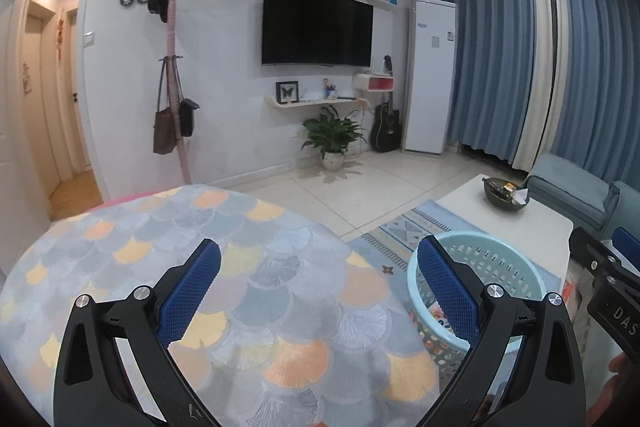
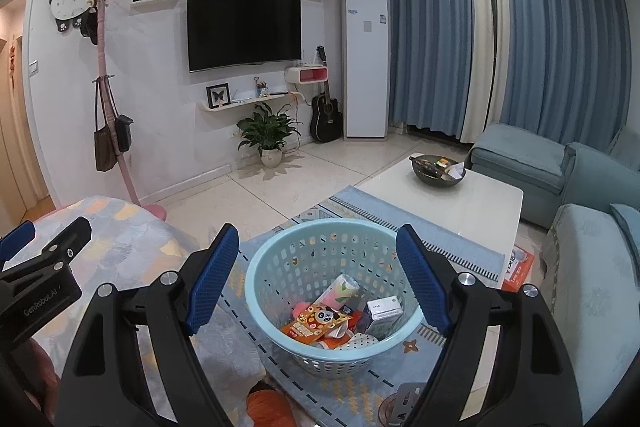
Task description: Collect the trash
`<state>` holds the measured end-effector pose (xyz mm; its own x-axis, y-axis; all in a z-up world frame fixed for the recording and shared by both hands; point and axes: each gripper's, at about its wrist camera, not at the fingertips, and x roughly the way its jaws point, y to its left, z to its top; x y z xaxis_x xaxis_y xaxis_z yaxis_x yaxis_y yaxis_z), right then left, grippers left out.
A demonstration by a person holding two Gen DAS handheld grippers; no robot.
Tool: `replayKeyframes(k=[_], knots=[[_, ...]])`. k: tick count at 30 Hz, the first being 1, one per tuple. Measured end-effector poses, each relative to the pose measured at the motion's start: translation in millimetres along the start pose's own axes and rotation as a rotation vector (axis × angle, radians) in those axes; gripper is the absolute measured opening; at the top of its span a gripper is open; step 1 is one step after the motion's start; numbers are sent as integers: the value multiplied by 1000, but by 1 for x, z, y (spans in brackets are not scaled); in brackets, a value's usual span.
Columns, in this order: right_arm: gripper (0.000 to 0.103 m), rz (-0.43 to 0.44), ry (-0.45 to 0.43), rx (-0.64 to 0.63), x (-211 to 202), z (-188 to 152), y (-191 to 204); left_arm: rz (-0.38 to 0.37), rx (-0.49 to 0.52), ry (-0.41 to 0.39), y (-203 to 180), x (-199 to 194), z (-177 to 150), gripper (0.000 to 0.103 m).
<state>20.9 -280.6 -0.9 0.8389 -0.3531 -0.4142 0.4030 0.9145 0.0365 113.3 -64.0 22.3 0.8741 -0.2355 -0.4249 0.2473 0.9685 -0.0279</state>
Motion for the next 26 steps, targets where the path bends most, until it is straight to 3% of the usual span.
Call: replayKeyframes(k=[14, 18, 26], knots=[[77, 53, -8, -9, -21, 3, 4, 51, -19, 62, 16, -24, 1, 95], [77, 57, -10, -15, -26, 3, 8, 62, 1, 37, 17, -34, 2, 96], [77, 74, 3, -27, -28, 2, 14, -14, -32, 80, 28, -40, 1, 96]])
